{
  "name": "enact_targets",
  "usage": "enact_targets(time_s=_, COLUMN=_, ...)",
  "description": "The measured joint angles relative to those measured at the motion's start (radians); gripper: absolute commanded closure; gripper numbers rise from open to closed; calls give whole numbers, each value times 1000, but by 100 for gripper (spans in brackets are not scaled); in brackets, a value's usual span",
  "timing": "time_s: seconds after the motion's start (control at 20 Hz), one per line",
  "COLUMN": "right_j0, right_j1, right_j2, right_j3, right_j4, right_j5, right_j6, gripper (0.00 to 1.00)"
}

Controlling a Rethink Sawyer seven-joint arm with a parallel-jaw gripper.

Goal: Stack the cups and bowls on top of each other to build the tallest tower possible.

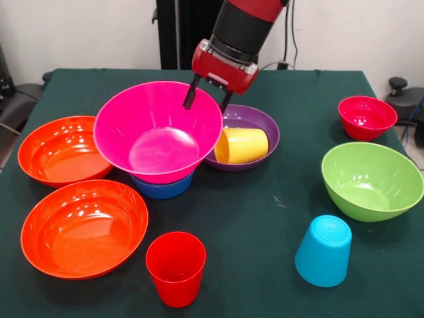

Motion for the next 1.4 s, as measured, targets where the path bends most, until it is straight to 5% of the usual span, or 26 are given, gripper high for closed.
enact_targets(time_s=0.85, right_j0=12, right_j1=-154, right_j2=73, right_j3=88, right_j4=11, right_j5=111, right_j6=0, gripper=0)
enact_targets(time_s=1.4, right_j0=48, right_j1=-176, right_j2=106, right_j3=115, right_j4=45, right_j5=111, right_j6=0, gripper=0)
